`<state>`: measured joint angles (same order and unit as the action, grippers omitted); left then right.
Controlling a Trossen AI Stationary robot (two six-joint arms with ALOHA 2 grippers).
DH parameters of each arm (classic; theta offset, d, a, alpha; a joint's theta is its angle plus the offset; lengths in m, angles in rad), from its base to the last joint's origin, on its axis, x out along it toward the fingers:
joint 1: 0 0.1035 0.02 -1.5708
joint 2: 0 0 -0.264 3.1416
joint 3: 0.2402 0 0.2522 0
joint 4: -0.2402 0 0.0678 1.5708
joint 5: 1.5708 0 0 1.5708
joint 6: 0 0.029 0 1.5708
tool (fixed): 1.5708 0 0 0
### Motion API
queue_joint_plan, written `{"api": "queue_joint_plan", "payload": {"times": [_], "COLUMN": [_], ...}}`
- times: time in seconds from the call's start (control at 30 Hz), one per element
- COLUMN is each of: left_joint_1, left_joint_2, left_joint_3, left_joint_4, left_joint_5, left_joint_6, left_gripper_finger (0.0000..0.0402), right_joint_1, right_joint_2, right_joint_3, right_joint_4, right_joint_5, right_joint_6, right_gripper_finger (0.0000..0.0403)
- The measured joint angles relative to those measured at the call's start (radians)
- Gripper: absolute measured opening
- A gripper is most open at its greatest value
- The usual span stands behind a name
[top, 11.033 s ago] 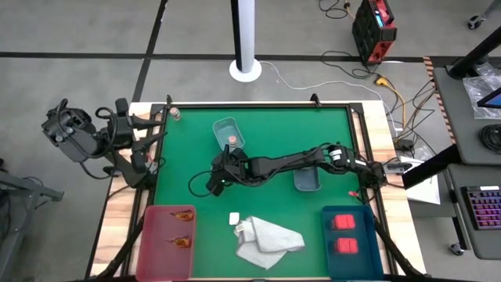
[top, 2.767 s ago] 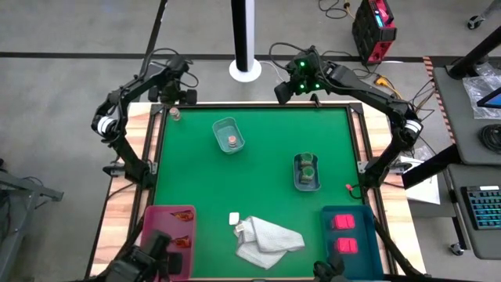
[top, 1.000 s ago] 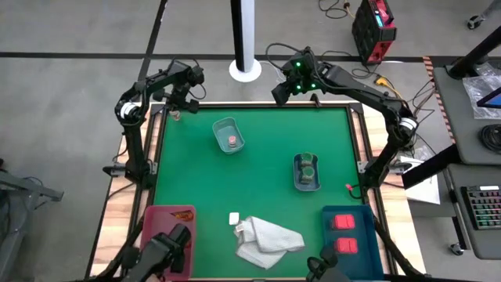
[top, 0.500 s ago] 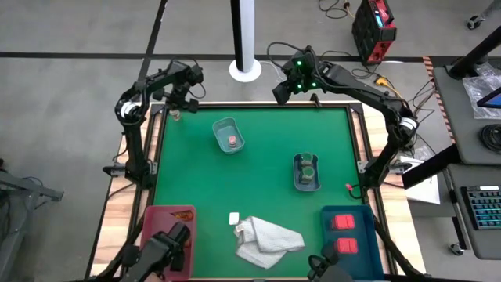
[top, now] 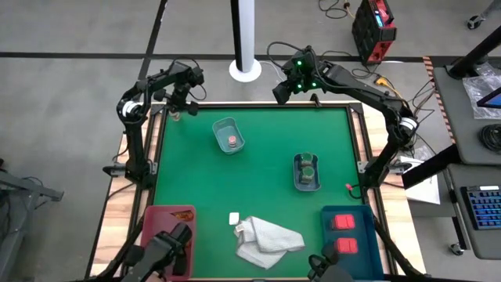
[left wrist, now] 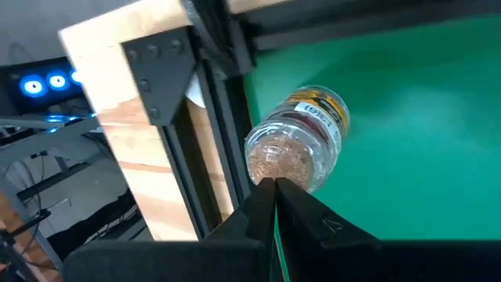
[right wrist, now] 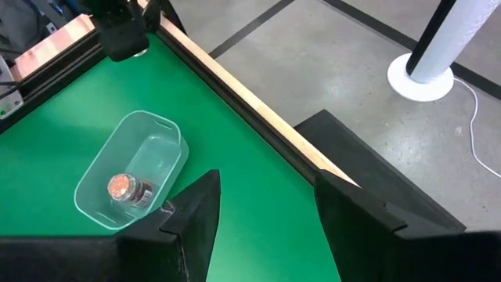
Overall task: Sort spices by type
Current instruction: Put the brown spice bottle into the green bin
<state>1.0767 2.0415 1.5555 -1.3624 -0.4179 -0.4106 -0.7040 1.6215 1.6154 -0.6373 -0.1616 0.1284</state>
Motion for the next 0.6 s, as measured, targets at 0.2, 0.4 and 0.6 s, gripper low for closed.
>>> {"api": "queue_joint_plan", "payload": {"times": [0.2,0.4,0.6], "left_joint_1": [-0.007,-0.011,-0.011], "left_joint_2": [-0.001,-0.001,-0.001], "left_joint_3": [0.003,0.031,0.065], "left_joint_4": [-0.031,-0.054,-0.063], "left_joint_5": [0.061,0.082,0.077], "left_joint_6": [0.042,0.114,0.129], "left_gripper_finger": [0.0001,0.0001,0.0001], "right_joint_1": [-0.001,-0.002,-0.002], "right_joint_2": [0.000,0.000,0.000], "right_joint_3": [0.000,0.000,0.000], "right_joint_4": [0.000,0.003,0.017], "right_joint_5": [0.005,0.005,0.005], "right_joint_6": [0.001,0.001,0.002], "right_gripper_finger": [0.0196,0.0197,0.0195]}}
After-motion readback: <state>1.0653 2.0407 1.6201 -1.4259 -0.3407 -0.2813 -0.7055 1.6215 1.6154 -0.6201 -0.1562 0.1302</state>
